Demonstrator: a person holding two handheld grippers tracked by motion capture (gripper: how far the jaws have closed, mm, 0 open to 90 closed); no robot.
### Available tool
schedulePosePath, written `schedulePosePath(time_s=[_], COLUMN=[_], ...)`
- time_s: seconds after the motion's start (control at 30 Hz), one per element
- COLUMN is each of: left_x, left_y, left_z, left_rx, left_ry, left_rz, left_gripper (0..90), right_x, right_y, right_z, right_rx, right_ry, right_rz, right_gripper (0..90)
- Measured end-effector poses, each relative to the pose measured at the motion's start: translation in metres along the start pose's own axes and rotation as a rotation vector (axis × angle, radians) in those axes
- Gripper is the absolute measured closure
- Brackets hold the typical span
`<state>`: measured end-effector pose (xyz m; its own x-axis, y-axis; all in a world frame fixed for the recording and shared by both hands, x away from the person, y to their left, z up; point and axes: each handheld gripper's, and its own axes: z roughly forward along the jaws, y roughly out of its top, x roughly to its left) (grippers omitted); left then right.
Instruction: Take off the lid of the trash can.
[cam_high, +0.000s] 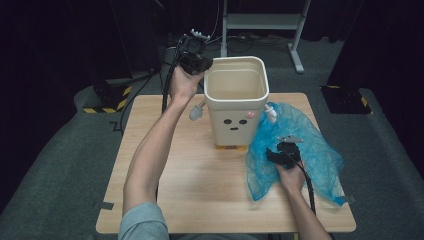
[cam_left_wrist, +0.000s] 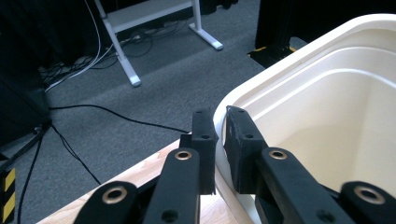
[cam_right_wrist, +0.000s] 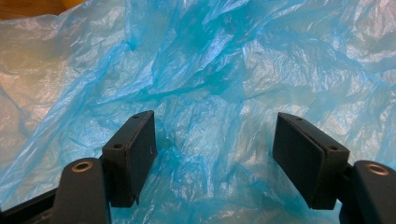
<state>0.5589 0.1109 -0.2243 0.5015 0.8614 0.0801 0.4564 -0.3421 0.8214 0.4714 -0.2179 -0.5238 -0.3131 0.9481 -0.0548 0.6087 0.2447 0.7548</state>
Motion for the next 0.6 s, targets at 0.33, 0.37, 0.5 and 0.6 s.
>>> schedulePosePath(time_s=[0.33,0.37,0.5,0.6], left_x=[0.0000,0.0000,-0.0003,0.0000], left_y=[0.0085,0.0085,0.0086,0.0094], left_z=[-0.0033,-0.0033,-0.0045,-0.0061], left_rx=[-0.002,-0.002,-0.007,-0.011], left_ry=[0.003,0.003,0.004,-0.002], left_rz=[0.005,0.005,0.005,0.012], left_gripper=[82.3,82.2,82.2,82.2], right_x=[0.0000,0.0000,-0.0002,-0.0002], right_y=[0.0001,0.0001,0.0000,0.0000], right_z=[-0.0001,-0.0001,-0.0001,-0.0001], right_rx=[0.002,0.002,0.002,0.002], right_ry=[0.000,0.000,0.000,0.000], right_rz=[0.003,0.003,0.001,0.001], right_gripper=[29.9,29.9,29.9,30.0])
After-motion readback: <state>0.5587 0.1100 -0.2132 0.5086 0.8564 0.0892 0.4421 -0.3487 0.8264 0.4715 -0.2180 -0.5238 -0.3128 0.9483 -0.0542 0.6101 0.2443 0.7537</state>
